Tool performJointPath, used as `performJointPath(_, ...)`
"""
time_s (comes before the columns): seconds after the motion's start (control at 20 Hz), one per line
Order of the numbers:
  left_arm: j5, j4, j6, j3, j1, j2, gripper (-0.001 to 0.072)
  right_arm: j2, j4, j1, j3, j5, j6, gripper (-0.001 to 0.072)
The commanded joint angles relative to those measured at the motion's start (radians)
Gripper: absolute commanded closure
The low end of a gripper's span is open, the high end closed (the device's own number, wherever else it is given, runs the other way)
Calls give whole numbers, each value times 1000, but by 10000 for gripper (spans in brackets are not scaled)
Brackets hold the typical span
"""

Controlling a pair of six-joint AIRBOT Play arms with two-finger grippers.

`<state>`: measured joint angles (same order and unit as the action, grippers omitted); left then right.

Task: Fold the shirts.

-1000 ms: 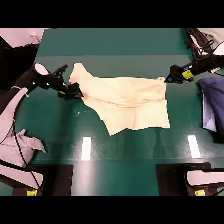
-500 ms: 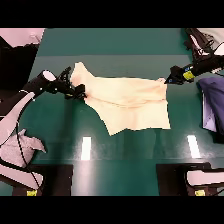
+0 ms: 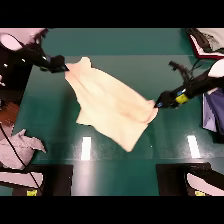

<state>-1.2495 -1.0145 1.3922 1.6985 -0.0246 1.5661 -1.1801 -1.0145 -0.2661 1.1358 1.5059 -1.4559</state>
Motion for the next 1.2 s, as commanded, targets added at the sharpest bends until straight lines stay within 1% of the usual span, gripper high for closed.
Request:
performJointPath(0.0, -78, -19, -12, 116, -20, -18, 684, 97, 6, -87, -146, -79, -2, 132)
performJointPath(0.1, -99, -20, -12, 115, -19, -16, 684, 117, -9, -40, -162, -158, -1, 139)
performJointPath(0.2, -129, -20, -11, 115, -19, -14, 684, 85, -8, 58, -178, -169, 28, 149)
performJointPath(0.3, -131, -19, -9, 115, -19, -14, 684, 2, -6, 141, -188, -229, 98, 287)
performJointPath(0.45, -136, -19, -1, 115, -19, -14, 683, -145, 0, 179, -188, -304, 163, 287)
performJointPath(0.6, -148, -19, -1, 115, -19, -14, 684, -247, 1, 169, -177, -352, 180, 287)
performJointPath(0.8, -149, -19, -1, 115, -19, -14, 683, -318, 2, 99, -117, -344, 184, 287)
performJointPath(0.95, -153, -19, -2, 115, -19, -14, 683, -352, -7, 31, -99, -306, 184, 287)
performJointPath(1.0, -156, -20, -2, 115, -19, -14, 683, -360, -8, 16, -99, -301, 184, 300)
performJointPath(1.05, -157, -20, -4, 115, -19, -14, 683, -365, -7, 9, -99, -296, 184, 398)
performJointPath(1.1, -157, -20, -4, 115, -19, -14, 683, -365, -7, 8, -99, -290, 184, 421)
performJointPath(1.15, -159, -20, -4, 115, -19, -14, 683, -359, -11, 6, -99, -286, 187, 515)
